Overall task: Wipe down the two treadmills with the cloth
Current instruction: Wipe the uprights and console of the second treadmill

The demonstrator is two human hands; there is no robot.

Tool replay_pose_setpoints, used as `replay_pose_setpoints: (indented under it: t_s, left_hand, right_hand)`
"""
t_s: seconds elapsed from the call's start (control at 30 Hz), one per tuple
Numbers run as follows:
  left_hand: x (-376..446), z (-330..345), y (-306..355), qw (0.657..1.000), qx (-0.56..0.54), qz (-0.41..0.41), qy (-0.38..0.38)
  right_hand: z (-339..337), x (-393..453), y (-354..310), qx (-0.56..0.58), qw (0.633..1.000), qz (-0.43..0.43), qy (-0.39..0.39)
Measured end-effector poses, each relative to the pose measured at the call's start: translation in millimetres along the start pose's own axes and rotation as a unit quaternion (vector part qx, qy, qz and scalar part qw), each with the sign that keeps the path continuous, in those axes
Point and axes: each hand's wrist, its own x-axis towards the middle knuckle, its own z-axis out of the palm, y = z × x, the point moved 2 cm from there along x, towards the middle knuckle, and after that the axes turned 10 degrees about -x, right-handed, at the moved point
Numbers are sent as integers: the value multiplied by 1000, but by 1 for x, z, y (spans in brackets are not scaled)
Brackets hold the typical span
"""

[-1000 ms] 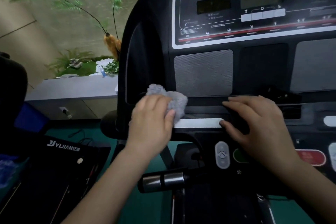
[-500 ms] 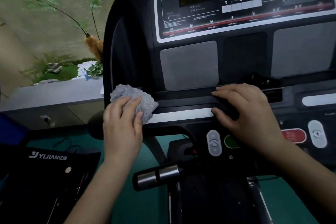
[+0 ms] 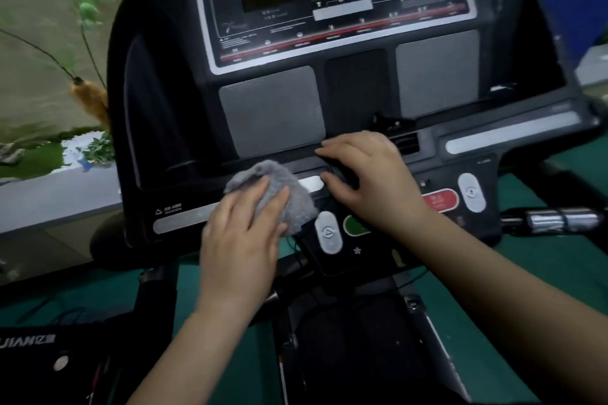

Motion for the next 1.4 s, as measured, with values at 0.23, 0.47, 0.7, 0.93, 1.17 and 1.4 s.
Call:
replay_pose_setpoints:
  t_s: [0.23, 0.47, 0.7, 0.93, 1.17, 1.4]
  left_hand:
    - [10, 12, 33, 987, -6, -140, 76]
    - [25, 22, 58, 985, 0, -128, 117]
    - [20, 34, -5, 932, -89, -250, 248]
    - [28, 71, 245, 985, -152, 29, 73]
    - [30, 156, 283, 993, 47, 60, -85]
    - [79, 184, 322, 975, 99, 106, -167]
  right_hand:
    - [-7, -17, 2, 56, 997, 24, -39]
    - [-70, -71, 40, 118, 991, 60, -29]
    - [-126, -139, 123, 90, 986, 142, 22]
    - [-150, -195, 209, 19, 960, 274, -50]
    - [-135, -214, 254, 56, 941, 291, -161]
    - [-132, -213, 270, 103, 944, 268, -160]
